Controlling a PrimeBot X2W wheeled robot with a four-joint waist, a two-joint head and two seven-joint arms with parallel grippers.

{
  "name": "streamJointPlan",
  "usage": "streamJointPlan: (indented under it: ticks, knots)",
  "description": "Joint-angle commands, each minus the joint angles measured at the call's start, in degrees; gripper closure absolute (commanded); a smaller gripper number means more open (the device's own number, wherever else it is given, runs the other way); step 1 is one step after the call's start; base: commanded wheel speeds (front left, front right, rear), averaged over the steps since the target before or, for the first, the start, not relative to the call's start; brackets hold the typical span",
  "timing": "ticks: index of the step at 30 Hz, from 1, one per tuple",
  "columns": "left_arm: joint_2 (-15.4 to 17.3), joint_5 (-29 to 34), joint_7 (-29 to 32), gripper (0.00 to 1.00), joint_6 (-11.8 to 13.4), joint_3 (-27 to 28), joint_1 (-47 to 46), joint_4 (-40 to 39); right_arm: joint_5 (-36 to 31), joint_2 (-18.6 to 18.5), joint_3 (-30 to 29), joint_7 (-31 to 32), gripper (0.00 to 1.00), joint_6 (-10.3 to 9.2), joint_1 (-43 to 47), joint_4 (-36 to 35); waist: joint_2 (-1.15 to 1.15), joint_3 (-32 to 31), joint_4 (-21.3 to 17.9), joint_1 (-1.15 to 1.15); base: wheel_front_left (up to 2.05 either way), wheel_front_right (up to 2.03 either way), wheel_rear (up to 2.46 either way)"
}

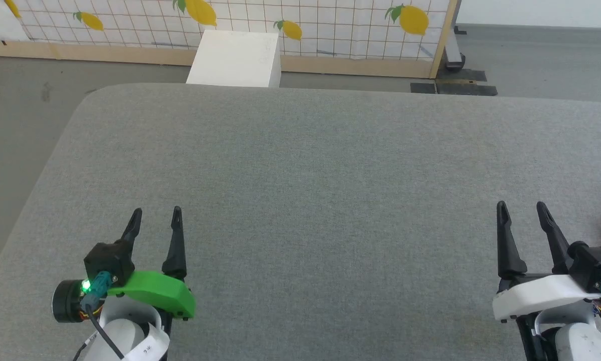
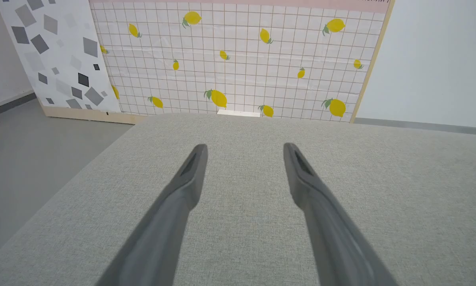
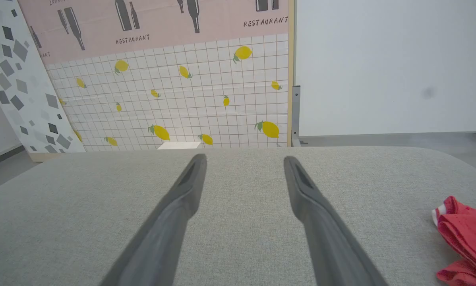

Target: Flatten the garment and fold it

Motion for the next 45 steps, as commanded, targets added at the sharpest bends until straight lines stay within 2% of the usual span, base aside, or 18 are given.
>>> streamJointPlan:
  ticks: [1,16,17,45]
  knots:
    - [0.4,-0.5,0.2,0.0,0.3,-0.1,-0.1,0.1,0.1,0.1,0.0,0.0,0.0,-0.09,0.4,0.1,0.0,0.0,0.0,0.0,0.0,0.0,0.0]
    - [0.5,-1.1,0.5,0.0,0.5,-0.8,-0.2,0.1,0.2,0.1,0.0,0.1,0.0,-0.09,0.3,0.1,0.0,0.0,-0.1,0.0,0.0,0.0,0.0]
    - [0.1,-0.1,0.4,1.0,0.3,-0.8,0.0,0.0,0.1,0.0,0.0,0.0,1.0,0.0,0.0,0.0,0.0,0.0,-0.1,0.0,0.0,0.0,0.0]
    - [-2.3,4.1,3.0,1.0,-0.8,1.8,1.7,-2.5,-1.4,0.0,1.3,2.5,1.0,-0.02,0.9,-2.0,0.0,-0.3,-0.5,0.0,0.0,0.0,0.0]
